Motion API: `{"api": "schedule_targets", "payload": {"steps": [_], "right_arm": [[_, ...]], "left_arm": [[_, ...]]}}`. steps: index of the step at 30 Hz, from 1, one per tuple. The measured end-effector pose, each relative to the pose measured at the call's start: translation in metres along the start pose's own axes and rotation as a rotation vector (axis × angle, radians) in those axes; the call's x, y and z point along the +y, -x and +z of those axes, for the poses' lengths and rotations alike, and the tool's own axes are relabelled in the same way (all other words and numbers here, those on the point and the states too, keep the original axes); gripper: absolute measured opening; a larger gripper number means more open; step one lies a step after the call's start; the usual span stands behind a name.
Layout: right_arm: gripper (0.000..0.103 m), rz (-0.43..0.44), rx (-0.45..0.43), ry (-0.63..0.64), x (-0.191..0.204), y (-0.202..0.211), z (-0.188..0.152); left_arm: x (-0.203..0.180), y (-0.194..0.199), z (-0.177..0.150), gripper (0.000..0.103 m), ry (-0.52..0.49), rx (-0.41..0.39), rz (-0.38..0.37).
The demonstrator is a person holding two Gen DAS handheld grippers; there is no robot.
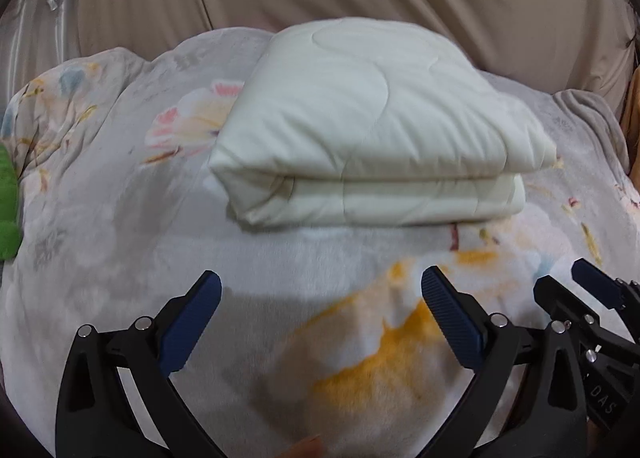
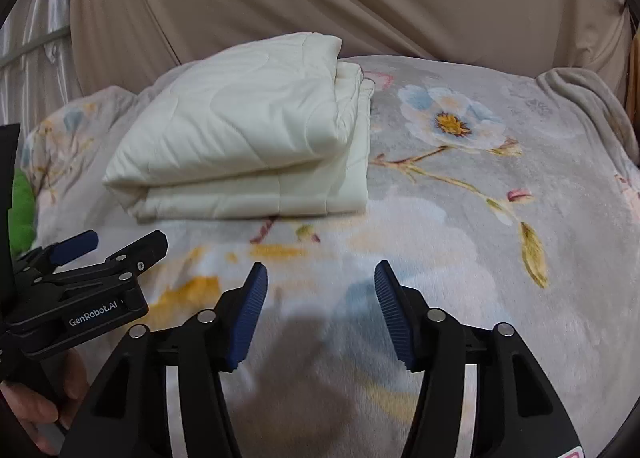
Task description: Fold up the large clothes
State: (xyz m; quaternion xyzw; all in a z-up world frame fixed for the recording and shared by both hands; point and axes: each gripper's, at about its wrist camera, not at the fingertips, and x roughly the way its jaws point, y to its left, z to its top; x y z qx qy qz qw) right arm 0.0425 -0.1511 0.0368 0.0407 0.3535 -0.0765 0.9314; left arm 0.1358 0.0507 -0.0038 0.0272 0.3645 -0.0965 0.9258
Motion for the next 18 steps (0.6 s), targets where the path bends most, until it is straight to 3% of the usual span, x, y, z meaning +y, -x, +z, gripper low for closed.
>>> {"api": "schedule_targets", "payload": {"steps": [10,18], "right_arm": [[0.060,-0.027,0.058,0.012,0.007,-0.013,-0.007],[0.061,-0.041,0.049,0.031,0.012,-0.013,-0.009]], "left_arm": [[-0.002,0.001,-0.007,0.098,0.007,-0.002,0.025],[-0.008,0.004,-0.008,0.098,-0.021,-0.018,0.049]]}}
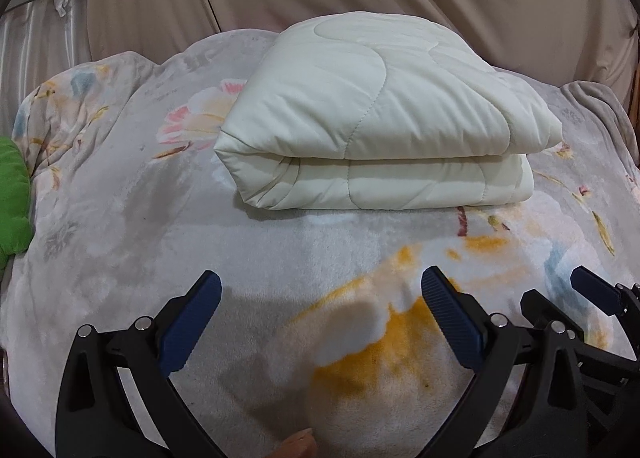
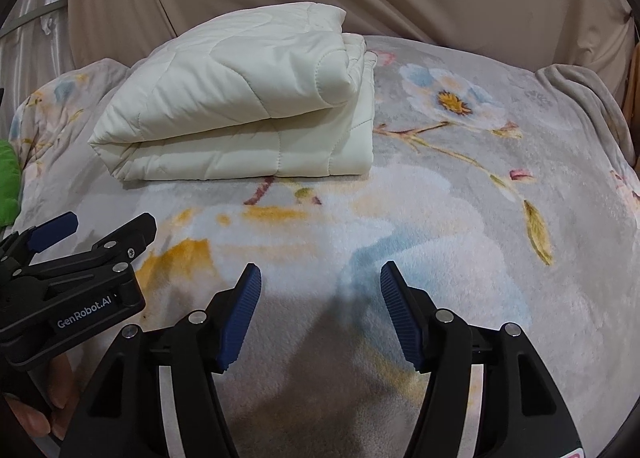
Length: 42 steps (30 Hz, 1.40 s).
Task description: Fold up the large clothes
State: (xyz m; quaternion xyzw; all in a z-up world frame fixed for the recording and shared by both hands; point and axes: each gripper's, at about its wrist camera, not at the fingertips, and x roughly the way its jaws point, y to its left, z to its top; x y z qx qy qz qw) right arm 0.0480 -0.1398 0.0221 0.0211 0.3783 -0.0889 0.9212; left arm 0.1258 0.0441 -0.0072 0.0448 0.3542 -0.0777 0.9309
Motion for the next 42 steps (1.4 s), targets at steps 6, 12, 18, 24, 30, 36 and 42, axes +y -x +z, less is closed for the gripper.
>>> {"api": "schedule_targets", "payload": {"steps": [6,12,18,24,30,36,42], "right_arm": [[0.061,-0.016,-0.017,0.005,0.002,0.003,-0.001],[0.061,-0.022,-0.027,0.006,0.001,0.006,-0.001],[0.061,-0.022,-0.028,0.009,0.001,0.006,0.000],[0.061,-0.021,-0.028,0.010,0.000,0.006,0.000],[0.061,-0.019,-0.029,0.011,-0.001,0.006,0.000],[0.061,-0.019,-0.029,0.011,-0.001,0.006,0.000],[0.061,-0.019,-0.030,0.009,-0.001,0.006,0.000]], "left_arm": [[-0.007,0.003,-0.001,0.098,-0.026,-0.009,0.031],[-0.011,0.006,-0.002,0.098,-0.040,-0.020,0.056],[-0.011,0.008,-0.002,0.098,-0.044,-0.030,0.070],[-0.011,0.008,-0.002,0.098,-0.046,-0.031,0.072],[-0.009,0.009,-0.001,0.098,-0.047,-0.035,0.073],[-0.009,0.010,-0.001,0.097,-0.048,-0.037,0.072],[-0.008,0.012,-0.001,0.096,-0.048,-0.046,0.067]]}}
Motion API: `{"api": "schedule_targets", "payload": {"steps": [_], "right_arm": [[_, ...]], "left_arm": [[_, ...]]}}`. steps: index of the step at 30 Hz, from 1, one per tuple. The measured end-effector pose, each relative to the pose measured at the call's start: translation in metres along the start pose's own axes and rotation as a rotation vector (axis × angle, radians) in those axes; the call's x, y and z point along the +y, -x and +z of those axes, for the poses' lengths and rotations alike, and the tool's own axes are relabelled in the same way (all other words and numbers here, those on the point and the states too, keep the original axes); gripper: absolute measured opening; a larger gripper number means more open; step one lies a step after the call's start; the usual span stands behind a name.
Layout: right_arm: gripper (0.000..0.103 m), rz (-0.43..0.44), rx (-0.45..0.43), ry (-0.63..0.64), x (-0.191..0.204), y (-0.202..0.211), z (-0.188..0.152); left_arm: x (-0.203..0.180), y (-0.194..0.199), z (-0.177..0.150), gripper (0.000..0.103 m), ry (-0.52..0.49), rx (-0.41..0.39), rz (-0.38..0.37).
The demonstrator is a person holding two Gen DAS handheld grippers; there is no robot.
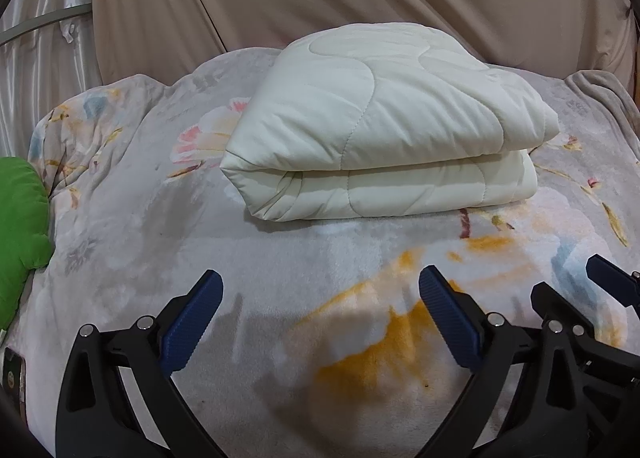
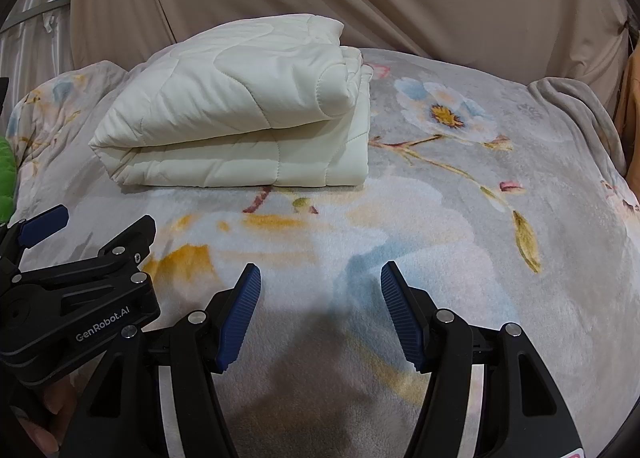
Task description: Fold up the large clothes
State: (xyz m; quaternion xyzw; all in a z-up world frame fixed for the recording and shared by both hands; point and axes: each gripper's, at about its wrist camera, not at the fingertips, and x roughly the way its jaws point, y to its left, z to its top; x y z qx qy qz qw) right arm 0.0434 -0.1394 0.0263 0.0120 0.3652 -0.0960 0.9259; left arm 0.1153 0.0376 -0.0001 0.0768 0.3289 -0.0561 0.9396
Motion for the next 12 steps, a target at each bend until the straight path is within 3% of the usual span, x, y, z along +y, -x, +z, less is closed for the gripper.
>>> {"api": "schedule_targets", "payload": {"steps": [12], "right_arm": [[0.061,-0.003,0.001,0.002,-0.0029,-0.0013,0.0024]], "left_arm": [[0.0015,-0.0012,0.0012,0.095,-0.004,0.003,-0.002]]}}
